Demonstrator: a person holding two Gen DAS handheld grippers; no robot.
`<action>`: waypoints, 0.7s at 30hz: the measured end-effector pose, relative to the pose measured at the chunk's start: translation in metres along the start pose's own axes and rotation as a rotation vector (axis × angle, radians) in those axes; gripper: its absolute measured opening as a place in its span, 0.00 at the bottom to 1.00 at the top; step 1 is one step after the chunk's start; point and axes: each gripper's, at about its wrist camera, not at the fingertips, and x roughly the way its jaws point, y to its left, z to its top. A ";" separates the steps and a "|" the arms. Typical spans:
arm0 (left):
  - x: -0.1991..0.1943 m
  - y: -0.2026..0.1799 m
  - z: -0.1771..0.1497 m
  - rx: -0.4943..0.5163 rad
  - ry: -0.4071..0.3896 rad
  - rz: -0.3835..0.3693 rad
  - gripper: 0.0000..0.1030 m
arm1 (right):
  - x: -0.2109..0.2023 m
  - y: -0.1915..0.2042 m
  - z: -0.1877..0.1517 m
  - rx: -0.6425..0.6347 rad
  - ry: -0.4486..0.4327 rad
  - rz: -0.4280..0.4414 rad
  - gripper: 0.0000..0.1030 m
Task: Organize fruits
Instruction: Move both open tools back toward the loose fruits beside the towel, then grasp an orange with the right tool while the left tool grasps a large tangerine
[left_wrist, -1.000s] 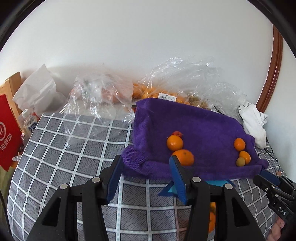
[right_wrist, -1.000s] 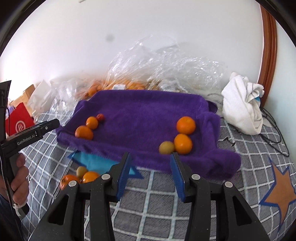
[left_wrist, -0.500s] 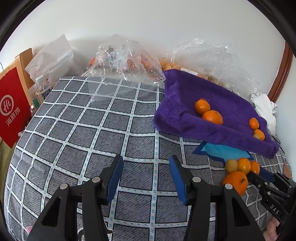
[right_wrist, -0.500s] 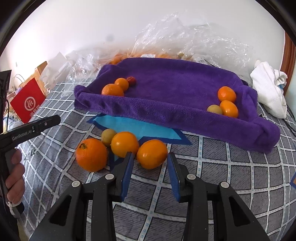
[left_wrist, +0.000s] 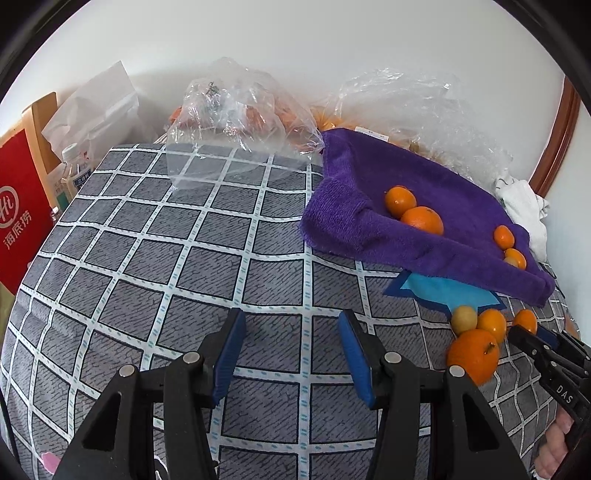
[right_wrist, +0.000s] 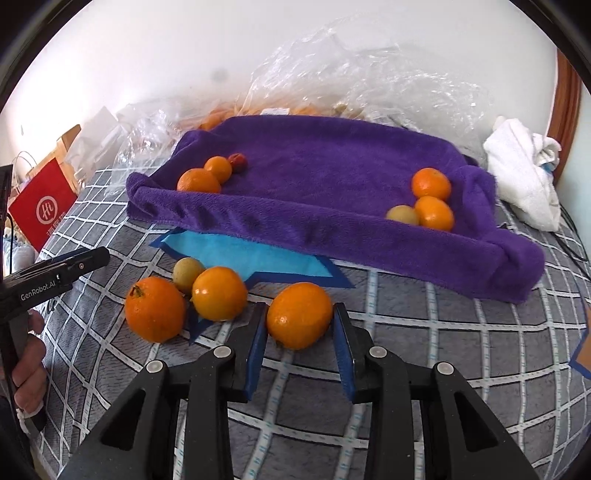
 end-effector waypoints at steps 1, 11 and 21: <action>0.000 0.000 0.000 -0.001 0.000 0.000 0.48 | -0.002 -0.004 -0.001 0.002 -0.002 -0.004 0.33; -0.003 -0.007 -0.004 0.027 0.006 -0.011 0.54 | -0.011 -0.050 -0.009 0.096 0.008 -0.030 0.33; -0.042 -0.074 -0.012 0.170 -0.049 -0.187 0.70 | -0.019 -0.079 -0.026 0.125 0.000 -0.068 0.33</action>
